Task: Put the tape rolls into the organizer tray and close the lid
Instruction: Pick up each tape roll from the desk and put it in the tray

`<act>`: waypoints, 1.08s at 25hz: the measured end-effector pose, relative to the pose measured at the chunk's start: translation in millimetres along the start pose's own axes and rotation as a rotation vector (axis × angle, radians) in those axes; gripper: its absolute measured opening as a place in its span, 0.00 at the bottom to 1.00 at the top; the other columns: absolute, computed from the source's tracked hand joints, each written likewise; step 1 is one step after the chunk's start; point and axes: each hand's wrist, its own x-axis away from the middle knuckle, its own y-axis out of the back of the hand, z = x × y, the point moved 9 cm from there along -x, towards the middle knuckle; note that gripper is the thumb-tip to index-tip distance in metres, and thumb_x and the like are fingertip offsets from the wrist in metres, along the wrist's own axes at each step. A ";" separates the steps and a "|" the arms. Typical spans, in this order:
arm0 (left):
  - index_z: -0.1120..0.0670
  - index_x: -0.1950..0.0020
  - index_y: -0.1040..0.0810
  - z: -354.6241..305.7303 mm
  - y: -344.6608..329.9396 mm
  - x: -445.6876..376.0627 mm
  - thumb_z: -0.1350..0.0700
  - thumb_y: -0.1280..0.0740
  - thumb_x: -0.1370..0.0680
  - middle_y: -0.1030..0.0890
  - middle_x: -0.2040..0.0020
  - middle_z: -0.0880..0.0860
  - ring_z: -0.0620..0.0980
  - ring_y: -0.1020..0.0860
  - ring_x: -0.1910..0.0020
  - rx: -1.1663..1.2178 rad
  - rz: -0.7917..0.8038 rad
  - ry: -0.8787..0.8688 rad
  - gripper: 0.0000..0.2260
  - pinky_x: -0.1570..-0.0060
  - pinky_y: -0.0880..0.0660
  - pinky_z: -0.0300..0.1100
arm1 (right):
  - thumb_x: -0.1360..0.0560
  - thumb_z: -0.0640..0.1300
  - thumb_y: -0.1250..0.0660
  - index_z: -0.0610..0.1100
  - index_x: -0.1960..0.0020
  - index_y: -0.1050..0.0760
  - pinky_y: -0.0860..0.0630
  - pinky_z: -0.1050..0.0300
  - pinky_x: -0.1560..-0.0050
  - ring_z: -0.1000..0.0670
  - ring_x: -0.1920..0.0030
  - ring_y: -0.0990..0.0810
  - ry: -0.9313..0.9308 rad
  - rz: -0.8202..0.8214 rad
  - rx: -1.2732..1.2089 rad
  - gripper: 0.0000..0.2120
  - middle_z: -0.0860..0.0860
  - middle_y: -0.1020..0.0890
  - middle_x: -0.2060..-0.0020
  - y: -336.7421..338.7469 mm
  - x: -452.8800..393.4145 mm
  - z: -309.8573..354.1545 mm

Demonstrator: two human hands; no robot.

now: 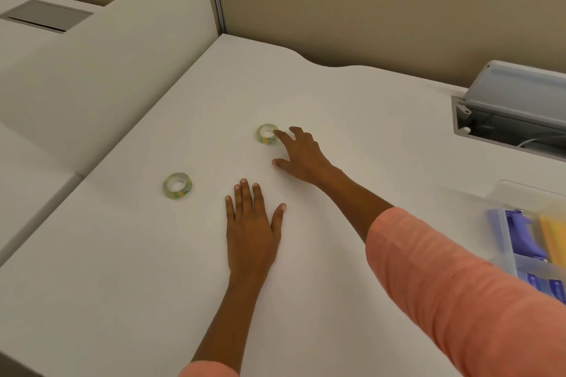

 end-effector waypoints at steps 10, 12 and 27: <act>0.58 0.27 0.48 2.7 -1.2 0.7 0.39 0.56 0.24 0.46 0.24 0.59 0.55 0.50 0.24 -0.008 0.019 -0.009 0.32 0.26 0.56 0.49 | 0.26 0.52 0.35 0.43 0.41 0.30 0.31 0.48 0.40 0.42 0.40 0.28 0.048 -0.133 -0.027 0.18 0.43 0.28 0.37 4.9 34.1 -4.1; 0.58 0.27 0.47 3.6 -0.2 0.9 0.39 0.54 0.24 0.45 0.24 0.60 0.55 0.49 0.25 -0.004 0.014 -0.016 0.32 0.25 0.55 0.49 | 0.26 0.51 0.34 0.42 0.47 0.28 0.29 0.49 0.44 0.44 0.43 0.27 0.034 -0.170 -0.092 0.14 0.45 0.25 0.41 8.0 55.6 -12.2; 0.58 0.28 0.41 -70.9 10.0 41.7 0.48 0.44 0.22 0.45 0.24 0.60 0.57 0.49 0.25 0.342 0.104 -0.079 0.25 0.25 0.54 0.52 | 0.33 0.48 0.28 0.44 0.33 0.33 0.26 0.54 0.48 0.45 0.51 0.22 -0.187 -0.361 -0.331 0.30 0.46 0.25 0.44 74.1 232.8 -109.7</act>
